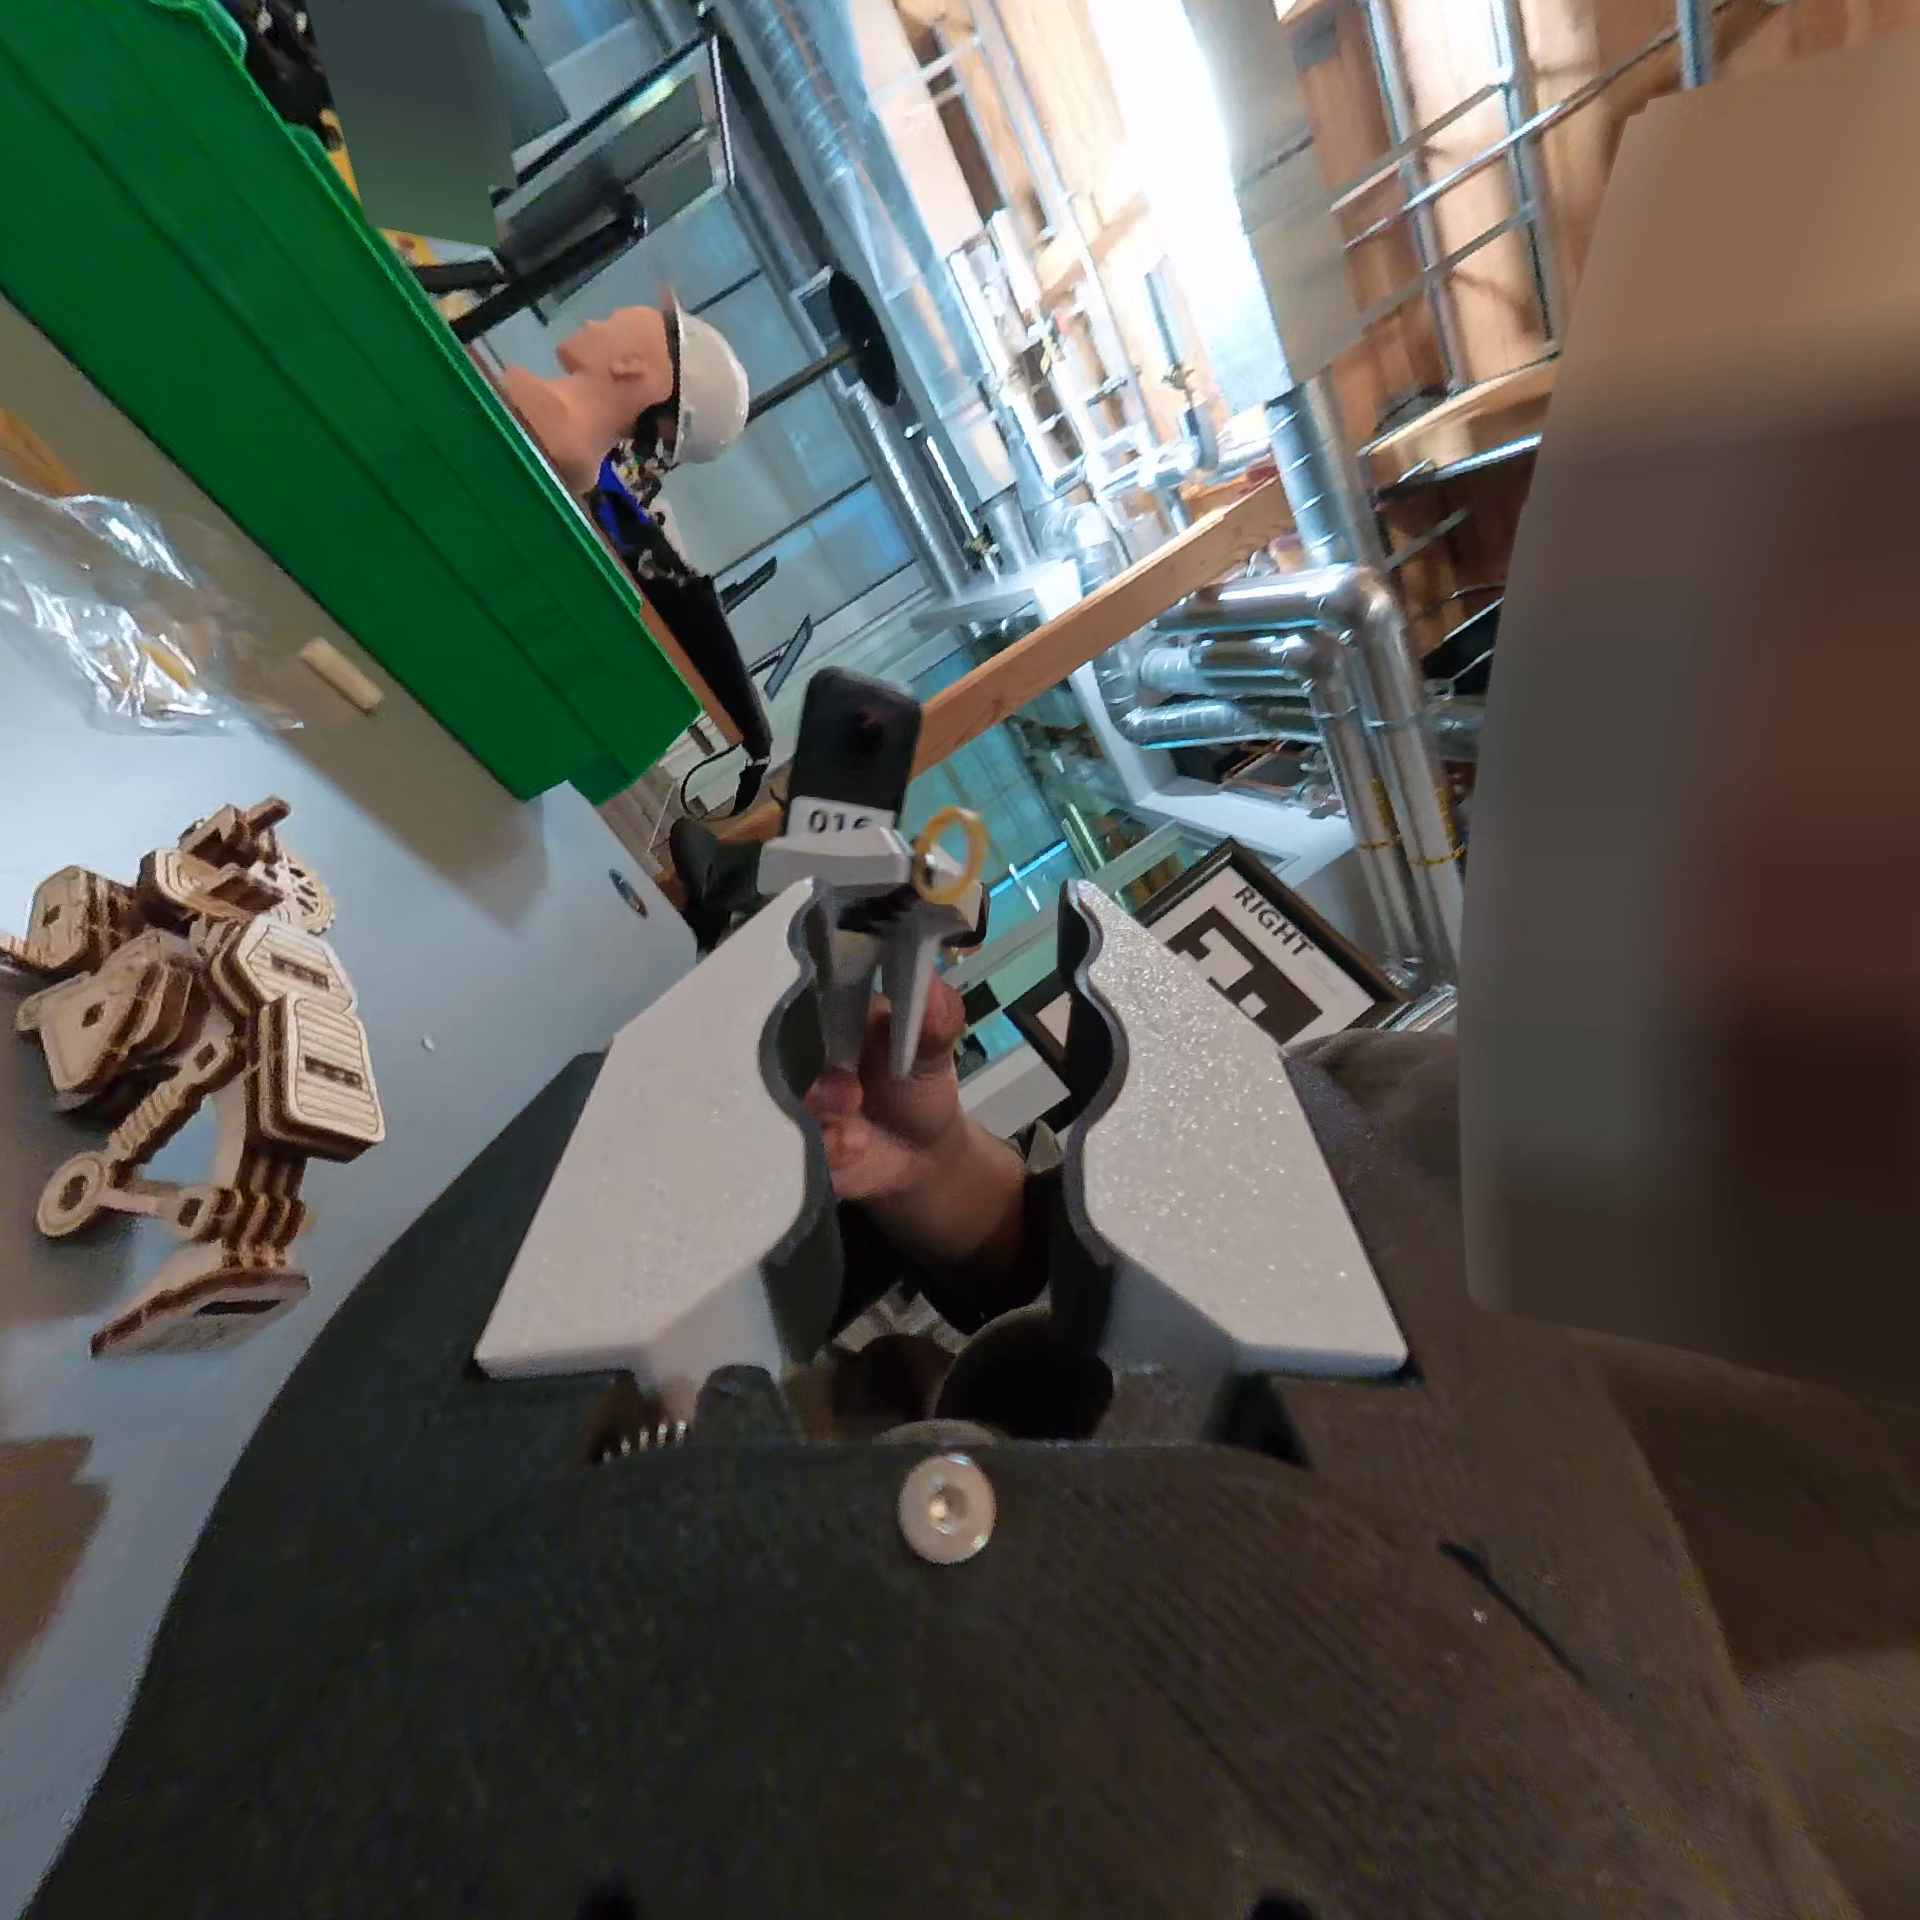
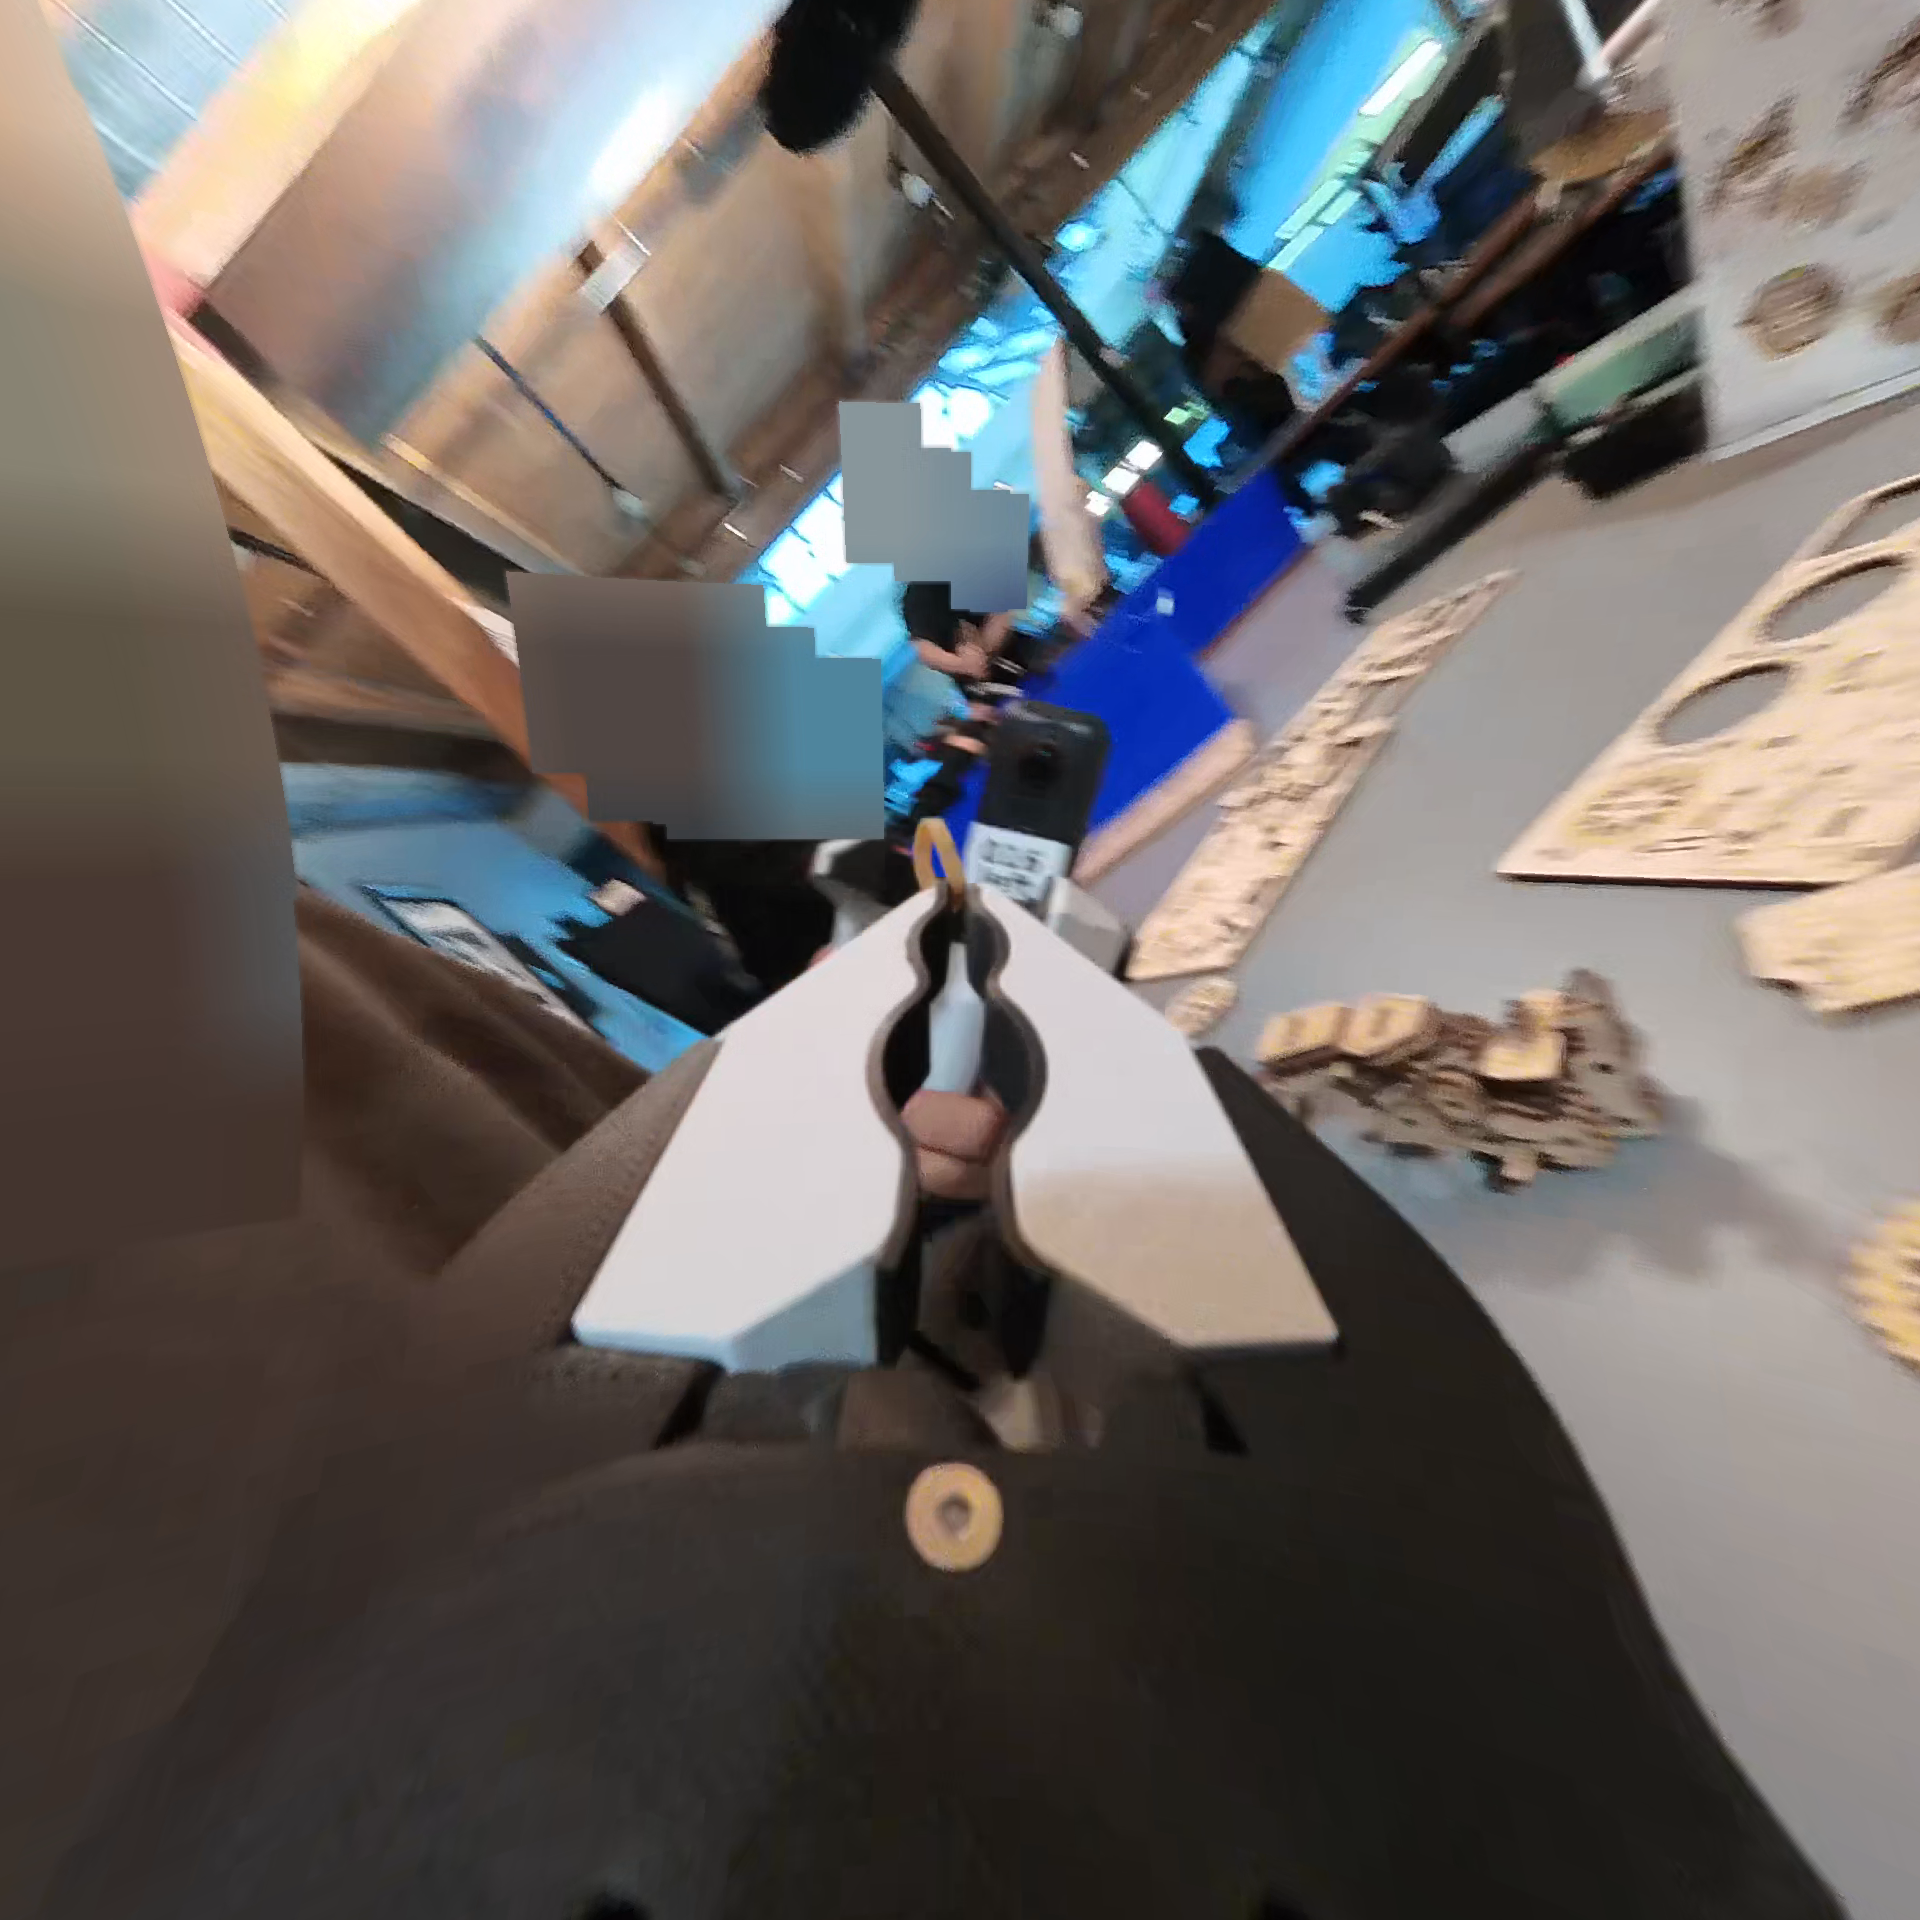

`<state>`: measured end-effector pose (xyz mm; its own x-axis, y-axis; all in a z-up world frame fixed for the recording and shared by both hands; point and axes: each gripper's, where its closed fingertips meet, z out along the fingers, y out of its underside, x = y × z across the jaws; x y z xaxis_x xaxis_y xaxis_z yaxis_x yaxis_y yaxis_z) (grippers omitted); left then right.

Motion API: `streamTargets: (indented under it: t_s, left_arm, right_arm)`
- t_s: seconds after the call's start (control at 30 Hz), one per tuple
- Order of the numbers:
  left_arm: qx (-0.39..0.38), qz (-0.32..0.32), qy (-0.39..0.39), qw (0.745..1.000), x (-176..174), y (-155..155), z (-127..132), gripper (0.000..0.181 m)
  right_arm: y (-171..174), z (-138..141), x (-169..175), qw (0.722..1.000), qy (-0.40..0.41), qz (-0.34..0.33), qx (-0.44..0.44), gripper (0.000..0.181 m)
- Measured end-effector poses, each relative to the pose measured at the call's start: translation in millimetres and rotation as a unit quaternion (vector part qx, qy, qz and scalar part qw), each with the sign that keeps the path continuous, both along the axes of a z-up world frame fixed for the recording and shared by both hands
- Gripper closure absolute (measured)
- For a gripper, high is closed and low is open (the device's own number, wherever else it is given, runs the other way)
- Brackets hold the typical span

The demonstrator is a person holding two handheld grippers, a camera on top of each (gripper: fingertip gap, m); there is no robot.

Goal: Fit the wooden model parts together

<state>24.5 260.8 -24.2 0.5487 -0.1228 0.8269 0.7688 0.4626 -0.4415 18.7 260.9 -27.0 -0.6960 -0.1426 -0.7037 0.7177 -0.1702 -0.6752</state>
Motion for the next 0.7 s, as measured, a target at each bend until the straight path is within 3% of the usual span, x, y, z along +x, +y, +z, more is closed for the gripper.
streamTargets:
  t_s: [0.13, 0.17, 0.2, 0.47, 0.7]
  left_arm:
    - [-0.060, 0.033, 0.002, 0.998, -6.5, 1.2, -12.3, 0.149]
    - [-0.082, 0.049, 0.009, 0.995, -8.7, -0.3, -15.7, 0.172]
    - [-0.101, 0.062, 0.017, 0.993, -10.4, -2.1, -18.2, 0.181]
    - [-0.120, 0.073, 0.025, 0.990, -13.1, -7.1, -20.8, 0.181]
    - [-0.127, 0.063, 0.053, 0.988, -7.0, -2.1, -15.5, 0.181]
  right_arm:
    - [-3.7, -16.2, 0.9, 0.992, 0.087, -0.018, 0.093, 0.181]
    - [-5.2, -18.7, 2.4, 0.989, 0.100, -0.018, 0.106, 0.181]
    - [-6.2, -20.2, 3.1, 0.987, 0.108, -0.020, 0.114, 0.180]
    - [-4.6, -12.9, 2.4, 0.994, 0.081, -0.008, 0.075, 0.181]
    - [-9.3, -18.0, 15.3, 0.980, 0.168, 0.015, 0.105, 0.178]
